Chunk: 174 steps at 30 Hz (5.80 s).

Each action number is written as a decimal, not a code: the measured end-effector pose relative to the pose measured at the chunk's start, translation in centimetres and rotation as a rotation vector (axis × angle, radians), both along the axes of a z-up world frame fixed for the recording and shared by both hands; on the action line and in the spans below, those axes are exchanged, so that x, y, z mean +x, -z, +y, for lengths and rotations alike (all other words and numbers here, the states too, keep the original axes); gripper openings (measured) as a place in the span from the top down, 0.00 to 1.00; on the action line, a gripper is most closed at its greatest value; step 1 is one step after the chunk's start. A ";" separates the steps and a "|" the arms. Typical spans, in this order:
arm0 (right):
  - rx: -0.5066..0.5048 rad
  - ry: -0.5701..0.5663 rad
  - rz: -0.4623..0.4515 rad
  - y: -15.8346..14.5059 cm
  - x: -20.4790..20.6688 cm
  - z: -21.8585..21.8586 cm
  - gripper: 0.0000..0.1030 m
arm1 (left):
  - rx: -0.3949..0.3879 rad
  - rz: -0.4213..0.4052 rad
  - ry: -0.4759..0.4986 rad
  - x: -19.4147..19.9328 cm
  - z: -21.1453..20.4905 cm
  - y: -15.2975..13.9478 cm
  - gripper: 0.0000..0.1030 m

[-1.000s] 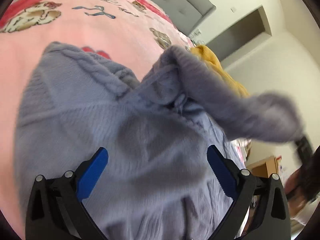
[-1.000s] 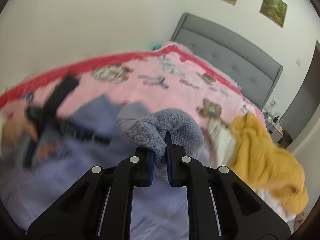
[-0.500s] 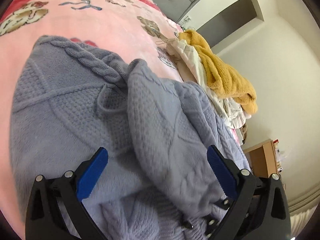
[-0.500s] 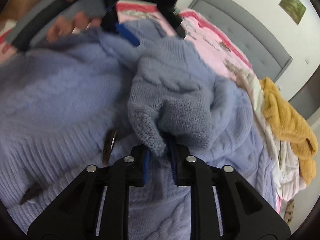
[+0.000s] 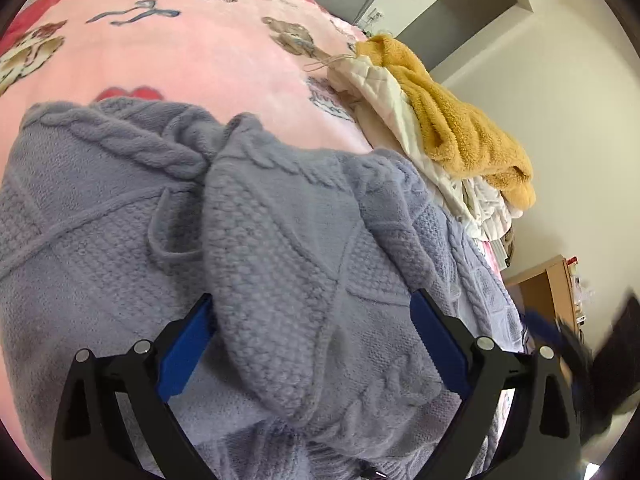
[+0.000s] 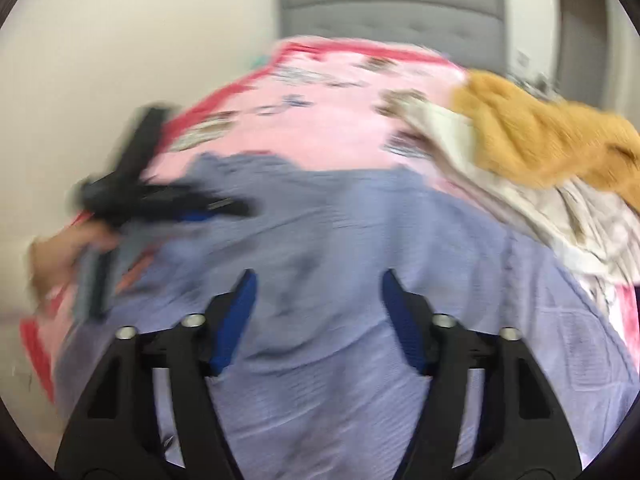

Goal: Fold large clothes

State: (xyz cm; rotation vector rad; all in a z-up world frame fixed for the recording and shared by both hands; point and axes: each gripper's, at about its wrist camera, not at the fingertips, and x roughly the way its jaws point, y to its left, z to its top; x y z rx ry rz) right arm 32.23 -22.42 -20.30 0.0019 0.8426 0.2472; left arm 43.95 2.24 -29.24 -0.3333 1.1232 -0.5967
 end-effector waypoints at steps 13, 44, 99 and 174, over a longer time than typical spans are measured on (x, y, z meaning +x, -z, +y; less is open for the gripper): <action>0.078 0.139 0.213 7.7 8.0 -3.0 0.56 | 0.005 0.061 -0.133 0.0 0.2 2.6 0.44; 0.024 0.154 0.204 7.2 4.5 -4.1 0.48 | -0.101 0.041 -0.188 0.3 6.1 2.9 0.67; -0.106 -0.003 0.180 9.7 12.3 -2.3 0.63 | 0.171 -0.076 0.084 3.8 -0.4 3.7 0.13; 0.494 1.501 0.004 10.3 -22.2 -44.7 0.77 | 0.294 -0.211 0.106 -9.8 -11.4 2.1 0.05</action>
